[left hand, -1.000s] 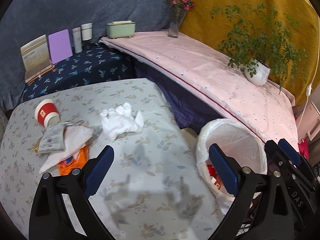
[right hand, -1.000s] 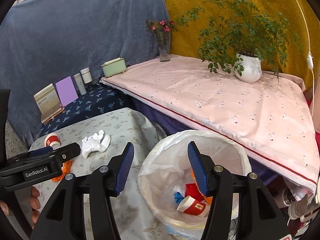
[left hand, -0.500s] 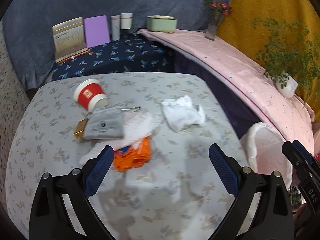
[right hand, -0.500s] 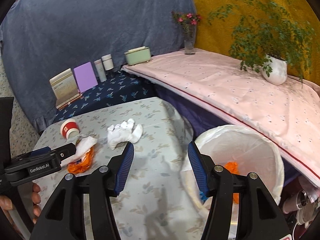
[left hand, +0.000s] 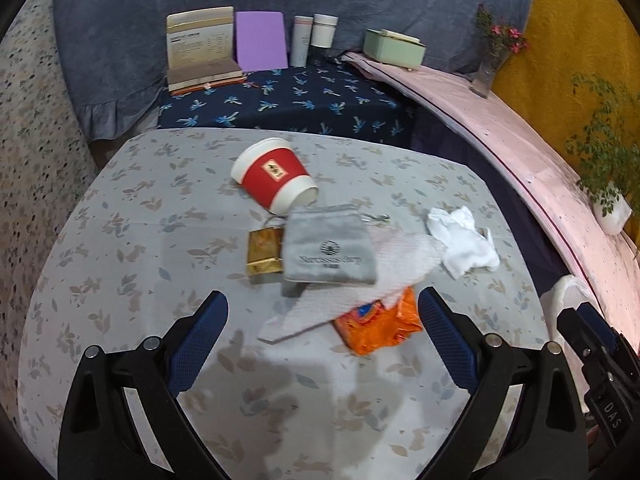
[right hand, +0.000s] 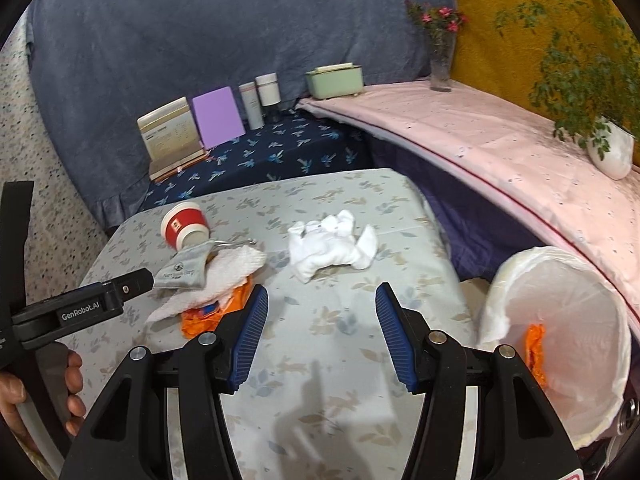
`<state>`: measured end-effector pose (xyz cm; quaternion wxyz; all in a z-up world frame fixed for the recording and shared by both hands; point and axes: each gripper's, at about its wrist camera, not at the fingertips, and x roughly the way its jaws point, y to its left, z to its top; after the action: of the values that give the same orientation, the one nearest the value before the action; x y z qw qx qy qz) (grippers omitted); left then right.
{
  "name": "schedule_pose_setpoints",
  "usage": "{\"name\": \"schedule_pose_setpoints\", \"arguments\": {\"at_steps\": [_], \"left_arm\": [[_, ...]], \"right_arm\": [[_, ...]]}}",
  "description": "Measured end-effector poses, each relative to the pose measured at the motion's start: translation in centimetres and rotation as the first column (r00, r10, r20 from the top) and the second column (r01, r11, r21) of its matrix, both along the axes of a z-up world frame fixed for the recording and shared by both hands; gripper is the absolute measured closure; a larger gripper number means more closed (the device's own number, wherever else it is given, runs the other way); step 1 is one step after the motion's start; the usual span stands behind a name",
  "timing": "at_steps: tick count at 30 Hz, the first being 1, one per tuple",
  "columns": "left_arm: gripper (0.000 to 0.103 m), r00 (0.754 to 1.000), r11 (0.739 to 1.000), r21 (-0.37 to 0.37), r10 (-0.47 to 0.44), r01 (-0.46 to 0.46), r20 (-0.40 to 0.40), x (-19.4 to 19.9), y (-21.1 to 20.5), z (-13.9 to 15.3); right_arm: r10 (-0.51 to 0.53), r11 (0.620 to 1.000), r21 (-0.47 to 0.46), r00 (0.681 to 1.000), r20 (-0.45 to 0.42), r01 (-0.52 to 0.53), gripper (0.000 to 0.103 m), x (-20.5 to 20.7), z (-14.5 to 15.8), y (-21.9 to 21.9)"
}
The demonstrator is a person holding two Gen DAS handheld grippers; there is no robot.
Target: Collect trash
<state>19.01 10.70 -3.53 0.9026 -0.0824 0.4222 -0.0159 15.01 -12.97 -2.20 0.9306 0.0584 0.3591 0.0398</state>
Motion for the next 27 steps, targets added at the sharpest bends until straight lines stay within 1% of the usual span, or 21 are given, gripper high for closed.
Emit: {"name": "schedule_pose_setpoints", "arguments": {"at_steps": [11, 16, 20, 23, 24, 25, 27], "left_arm": [[0.011, 0.999, 0.999, -0.01, 0.043, -0.043, -0.018, 1.8, 3.4, -1.2], [0.011, 0.998, 0.999, -0.01, 0.05, -0.05, -0.027, 3.0, 4.0, -1.8], [0.011, 0.999, 0.999, -0.009, 0.041, -0.041, -0.036, 3.9, 3.8, -2.3], [0.011, 0.999, 1.0, -0.004, 0.028, -0.028, -0.041, 4.7, 3.2, -2.7], [0.011, 0.999, 1.0, -0.006, 0.023, -0.023, -0.043, 5.0, 3.0, -2.8], [0.011, 0.999, 1.0, -0.008, 0.019, -0.02, -0.044, 5.2, 2.8, -2.9], [0.012, 0.999, 1.0, -0.01, 0.009, -0.01, -0.047, 5.7, 2.4, -3.1]], "right_arm": [[0.088, 0.996, 0.037, 0.994, -0.057, -0.086, 0.048, 5.6, -2.8, 4.8], [0.109, 0.993, 0.058, 0.99, -0.091, -0.105, 0.048, 8.3, -4.5, 6.3], [0.121, 0.991, 0.068, 0.986, -0.117, -0.114, 0.049, 9.8, -5.7, 6.9], [0.133, 0.99, 0.073, 0.983, -0.125, -0.124, 0.055, 10.4, -6.5, 7.3], [0.139, 0.989, 0.074, 0.982, -0.131, -0.13, 0.061, 10.5, -6.7, 7.5], [0.143, 0.988, 0.074, 0.98, -0.137, -0.134, 0.064, 10.5, -7.0, 7.5], [0.156, 0.986, 0.082, 0.977, -0.147, -0.145, 0.078, 10.5, -7.4, 7.5]]}}
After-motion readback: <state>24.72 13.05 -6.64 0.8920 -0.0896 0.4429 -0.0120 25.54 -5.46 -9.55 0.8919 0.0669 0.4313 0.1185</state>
